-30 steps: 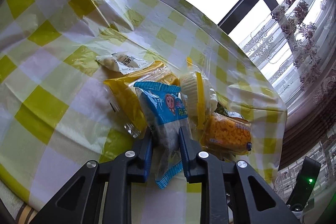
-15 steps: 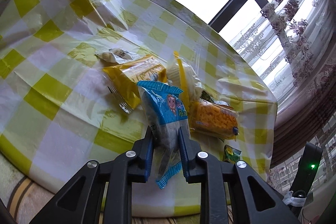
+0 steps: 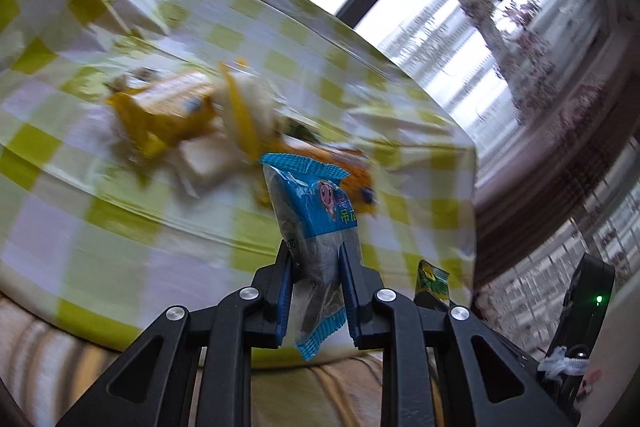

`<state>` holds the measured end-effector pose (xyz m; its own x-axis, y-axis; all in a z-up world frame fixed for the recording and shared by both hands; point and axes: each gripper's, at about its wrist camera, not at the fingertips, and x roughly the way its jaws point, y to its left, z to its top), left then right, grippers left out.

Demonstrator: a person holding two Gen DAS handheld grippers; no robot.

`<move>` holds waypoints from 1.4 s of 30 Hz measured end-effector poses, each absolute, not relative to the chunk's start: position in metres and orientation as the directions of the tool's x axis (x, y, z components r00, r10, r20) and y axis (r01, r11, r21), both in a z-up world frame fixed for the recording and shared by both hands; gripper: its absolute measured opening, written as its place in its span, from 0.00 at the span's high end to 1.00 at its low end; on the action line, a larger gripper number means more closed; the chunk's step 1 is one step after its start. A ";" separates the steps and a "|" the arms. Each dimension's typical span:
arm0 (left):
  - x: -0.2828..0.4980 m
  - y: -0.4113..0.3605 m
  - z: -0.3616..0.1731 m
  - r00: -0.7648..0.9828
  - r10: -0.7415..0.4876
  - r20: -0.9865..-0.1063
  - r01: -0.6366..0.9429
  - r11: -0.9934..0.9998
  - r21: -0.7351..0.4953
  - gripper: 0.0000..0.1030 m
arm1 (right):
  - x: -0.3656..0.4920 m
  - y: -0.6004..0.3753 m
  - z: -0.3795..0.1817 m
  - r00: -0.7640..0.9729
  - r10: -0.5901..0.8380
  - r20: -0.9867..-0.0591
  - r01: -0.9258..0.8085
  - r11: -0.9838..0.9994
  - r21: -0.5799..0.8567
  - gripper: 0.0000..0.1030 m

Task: Organize snacks
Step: 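Carry both bags into the white box and open both tools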

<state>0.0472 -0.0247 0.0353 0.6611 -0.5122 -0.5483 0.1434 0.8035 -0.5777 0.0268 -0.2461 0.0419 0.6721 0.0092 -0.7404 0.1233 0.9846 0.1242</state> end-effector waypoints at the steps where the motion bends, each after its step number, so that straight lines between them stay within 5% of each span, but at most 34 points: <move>1: 0.046 -0.030 0.036 0.655 -0.521 -0.548 0.154 0.802 -0.577 0.78 | 0.024 -0.252 0.043 0.672 0.009 -0.740 0.132 0.982 0.132 0.62; 31: 0.004 -0.229 0.050 0.315 -0.759 -0.571 0.540 0.637 -0.549 0.77 | -0.065 -0.458 0.027 0.558 -0.242 -0.794 0.518 0.849 0.105 0.60; 34: 0.003 -0.239 0.049 0.294 -0.755 -0.586 0.558 0.634 -0.536 0.66 | -0.067 -0.465 0.030 0.552 -0.266 -0.790 0.541 0.836 0.097 0.46; 36: 0.002 -0.239 0.048 0.305 -0.744 -0.595 0.556 0.646 -0.523 0.47 | -0.067 -0.467 0.031 0.554 -0.274 -0.786 0.546 0.832 0.094 0.33; 42: 0.006 -0.230 0.048 0.339 -0.734 -0.588 0.525 0.666 -0.529 0.46 | -0.064 -0.464 0.032 0.559 -0.269 -0.784 0.527 0.845 0.086 0.33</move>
<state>0.0057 -0.2297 0.0480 0.3390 -0.7343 -0.5882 0.5251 0.6664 -0.5293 -0.0643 -0.4638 0.0316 0.5593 -0.2692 -0.7840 0.5272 0.8454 0.0858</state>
